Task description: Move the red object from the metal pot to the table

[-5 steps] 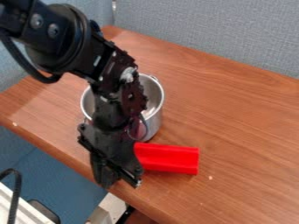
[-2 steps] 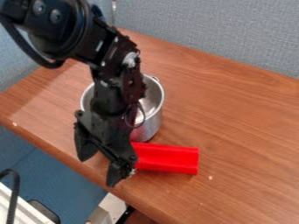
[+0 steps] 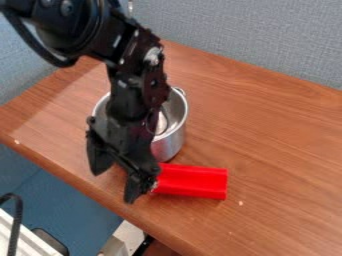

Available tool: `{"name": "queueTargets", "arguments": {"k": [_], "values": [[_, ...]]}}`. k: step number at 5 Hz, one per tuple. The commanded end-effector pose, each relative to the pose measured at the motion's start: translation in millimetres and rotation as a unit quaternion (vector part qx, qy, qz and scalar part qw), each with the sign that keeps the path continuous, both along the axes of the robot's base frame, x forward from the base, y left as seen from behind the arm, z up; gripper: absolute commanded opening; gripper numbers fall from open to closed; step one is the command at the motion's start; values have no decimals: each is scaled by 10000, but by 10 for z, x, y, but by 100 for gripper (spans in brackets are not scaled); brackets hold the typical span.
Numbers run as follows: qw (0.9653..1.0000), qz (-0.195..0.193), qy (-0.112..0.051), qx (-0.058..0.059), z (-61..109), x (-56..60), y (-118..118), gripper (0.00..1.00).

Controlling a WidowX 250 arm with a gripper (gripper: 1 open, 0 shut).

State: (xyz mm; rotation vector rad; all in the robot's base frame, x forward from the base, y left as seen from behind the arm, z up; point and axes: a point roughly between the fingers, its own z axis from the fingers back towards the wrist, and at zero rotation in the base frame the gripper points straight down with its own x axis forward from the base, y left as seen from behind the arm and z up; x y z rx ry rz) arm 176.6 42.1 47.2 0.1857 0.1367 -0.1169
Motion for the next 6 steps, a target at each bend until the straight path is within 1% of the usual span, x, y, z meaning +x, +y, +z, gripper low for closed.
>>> {"name": "queueTargets", "arguments": {"k": [1, 2, 3, 4, 5, 6], "values": [[9997, -222, -99, 65, -88, 190, 46, 100], [9994, -328, -56, 56, -174, 305, 7, 100], [9992, -388, -89, 83, -183, 505, 56, 100], [9992, -369, -139, 85, -158, 732, 157, 100], [9992, -336, -203, 124, -124, 915, 236, 100], [9995, -253, -184, 56, -133, 991, 233, 0]]}}
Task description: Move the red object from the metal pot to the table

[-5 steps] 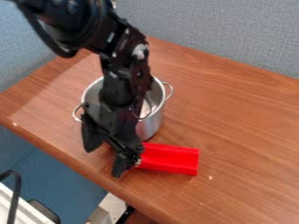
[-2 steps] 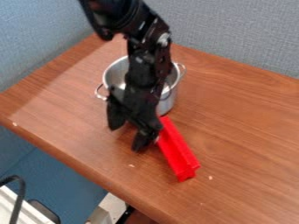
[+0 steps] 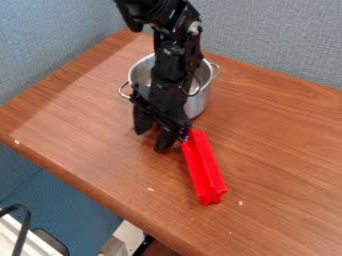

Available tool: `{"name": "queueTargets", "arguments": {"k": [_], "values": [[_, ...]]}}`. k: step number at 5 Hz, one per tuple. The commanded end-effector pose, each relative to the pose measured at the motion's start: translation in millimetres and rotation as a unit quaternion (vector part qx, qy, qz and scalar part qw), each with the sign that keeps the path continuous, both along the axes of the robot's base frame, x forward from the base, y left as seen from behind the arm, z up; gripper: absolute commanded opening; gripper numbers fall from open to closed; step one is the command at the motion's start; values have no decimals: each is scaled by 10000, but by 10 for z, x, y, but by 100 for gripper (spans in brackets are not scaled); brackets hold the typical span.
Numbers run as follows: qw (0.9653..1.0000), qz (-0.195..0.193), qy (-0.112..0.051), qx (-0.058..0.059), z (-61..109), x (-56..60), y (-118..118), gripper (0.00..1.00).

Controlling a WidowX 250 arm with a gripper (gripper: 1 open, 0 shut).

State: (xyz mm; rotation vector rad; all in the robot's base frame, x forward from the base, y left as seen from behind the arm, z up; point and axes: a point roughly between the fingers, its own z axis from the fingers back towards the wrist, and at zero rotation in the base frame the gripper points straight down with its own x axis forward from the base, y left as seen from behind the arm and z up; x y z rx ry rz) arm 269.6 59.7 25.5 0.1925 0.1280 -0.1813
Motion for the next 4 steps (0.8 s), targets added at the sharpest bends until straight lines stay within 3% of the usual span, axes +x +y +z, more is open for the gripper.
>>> {"name": "queueTargets", "arguments": {"k": [1, 3, 4], "values": [[9997, 155, -163, -26, 87, 120, 45, 0], [9997, -91, -206, -62, 135, 141, 42, 0], [9994, -250, -228, -85, 150, 118, -85, 0]]}}
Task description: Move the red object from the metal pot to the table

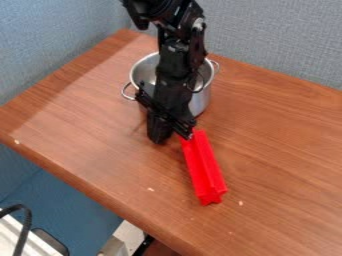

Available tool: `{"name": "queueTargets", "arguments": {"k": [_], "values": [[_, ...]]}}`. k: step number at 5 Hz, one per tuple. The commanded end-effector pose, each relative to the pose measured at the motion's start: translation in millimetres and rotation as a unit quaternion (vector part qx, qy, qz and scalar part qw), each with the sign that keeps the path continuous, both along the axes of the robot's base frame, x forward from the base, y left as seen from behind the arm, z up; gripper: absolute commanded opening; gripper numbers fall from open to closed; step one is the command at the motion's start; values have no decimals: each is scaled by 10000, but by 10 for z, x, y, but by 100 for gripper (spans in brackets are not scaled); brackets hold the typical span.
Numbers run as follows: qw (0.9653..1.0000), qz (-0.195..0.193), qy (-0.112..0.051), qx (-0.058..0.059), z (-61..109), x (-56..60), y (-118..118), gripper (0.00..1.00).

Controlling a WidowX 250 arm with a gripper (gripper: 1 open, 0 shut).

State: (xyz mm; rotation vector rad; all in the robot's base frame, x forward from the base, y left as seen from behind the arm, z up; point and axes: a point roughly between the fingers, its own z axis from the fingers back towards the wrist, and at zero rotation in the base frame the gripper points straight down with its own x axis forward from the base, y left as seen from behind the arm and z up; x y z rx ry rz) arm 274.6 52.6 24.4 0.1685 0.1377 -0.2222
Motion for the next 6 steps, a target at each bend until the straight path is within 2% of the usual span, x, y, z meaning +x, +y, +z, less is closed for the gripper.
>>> {"name": "queueTargets", "arguments": {"k": [1, 4, 5, 6], "values": [[9992, -209, -330, 6, 177, 40, -135, 0], [9988, -292, -391, -52, 319, -6, -71, 0], [9990, -108, -432, -65, 275, -60, -7, 0], [9988, -65, -480, -64, 243, -133, -37, 0]]}}
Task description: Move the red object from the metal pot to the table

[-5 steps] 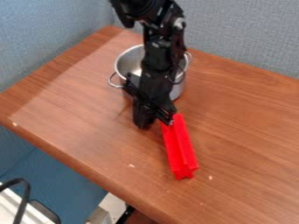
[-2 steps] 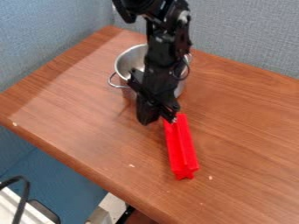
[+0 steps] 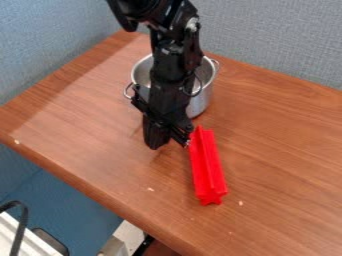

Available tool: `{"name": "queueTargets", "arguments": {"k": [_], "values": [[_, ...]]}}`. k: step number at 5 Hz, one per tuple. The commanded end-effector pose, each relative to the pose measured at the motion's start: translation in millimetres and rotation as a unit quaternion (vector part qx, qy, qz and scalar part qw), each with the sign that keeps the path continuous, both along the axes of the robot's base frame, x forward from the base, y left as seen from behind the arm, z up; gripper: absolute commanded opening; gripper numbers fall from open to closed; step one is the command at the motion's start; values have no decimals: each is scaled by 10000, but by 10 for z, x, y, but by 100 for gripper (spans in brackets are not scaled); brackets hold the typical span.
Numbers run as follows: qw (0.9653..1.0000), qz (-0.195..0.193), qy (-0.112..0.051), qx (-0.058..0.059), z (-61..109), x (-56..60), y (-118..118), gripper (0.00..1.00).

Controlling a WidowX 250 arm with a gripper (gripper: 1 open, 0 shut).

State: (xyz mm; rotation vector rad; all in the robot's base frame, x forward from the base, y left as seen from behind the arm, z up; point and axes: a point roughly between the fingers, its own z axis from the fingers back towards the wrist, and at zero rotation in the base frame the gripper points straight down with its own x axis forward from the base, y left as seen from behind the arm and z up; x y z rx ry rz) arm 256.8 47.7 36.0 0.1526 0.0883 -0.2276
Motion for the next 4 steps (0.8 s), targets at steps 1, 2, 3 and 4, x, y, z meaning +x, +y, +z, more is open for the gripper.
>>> {"name": "queueTargets", "arguments": {"k": [1, 2, 3, 4], "values": [[9992, -62, -378, 102, 276, 3, -45, 0], [9988, -45, -466, 120, 429, -62, -49, 0], [9979, -250, -603, 59, 670, -110, -74, 0], [9948, -670, -763, 55, 867, -121, -225, 0]]}}
